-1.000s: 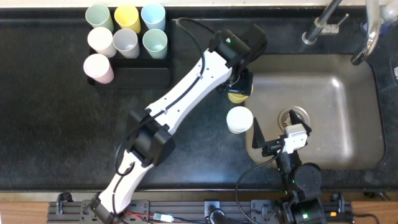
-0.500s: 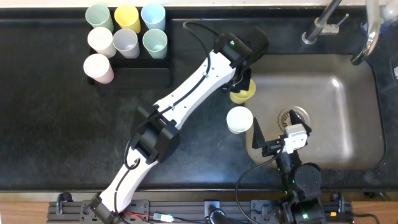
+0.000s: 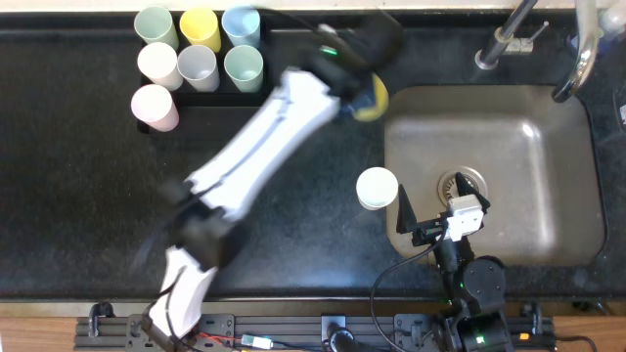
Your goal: Store Cups
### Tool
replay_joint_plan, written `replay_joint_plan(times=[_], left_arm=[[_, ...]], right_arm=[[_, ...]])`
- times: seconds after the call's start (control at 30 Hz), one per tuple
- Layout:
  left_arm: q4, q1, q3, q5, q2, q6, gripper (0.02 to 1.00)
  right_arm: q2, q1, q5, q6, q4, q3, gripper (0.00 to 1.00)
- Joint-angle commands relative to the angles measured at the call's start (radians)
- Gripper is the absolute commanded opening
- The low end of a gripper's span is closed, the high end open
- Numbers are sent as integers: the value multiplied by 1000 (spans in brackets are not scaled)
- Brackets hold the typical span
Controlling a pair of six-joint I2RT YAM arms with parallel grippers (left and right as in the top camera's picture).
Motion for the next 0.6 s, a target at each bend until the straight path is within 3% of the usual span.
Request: replay_joint_plan(times=[0.03,0.23,0.37,0.6], left_arm=[[72,154,-160,-105,-275,-278,36],[106,362,-507,-47,-512,-584,36],[88,423,-674,29,-554,-784,36],[68,429,-741,-13,-507,-873,38]], right_arm=[[-9,-1,-7,0,6,-14,998],[-9,-1,-7,0,6,-14,998],[-9,-1,-7,0,6,-14,993],[-9,-1,-7,0,6,-14,998]])
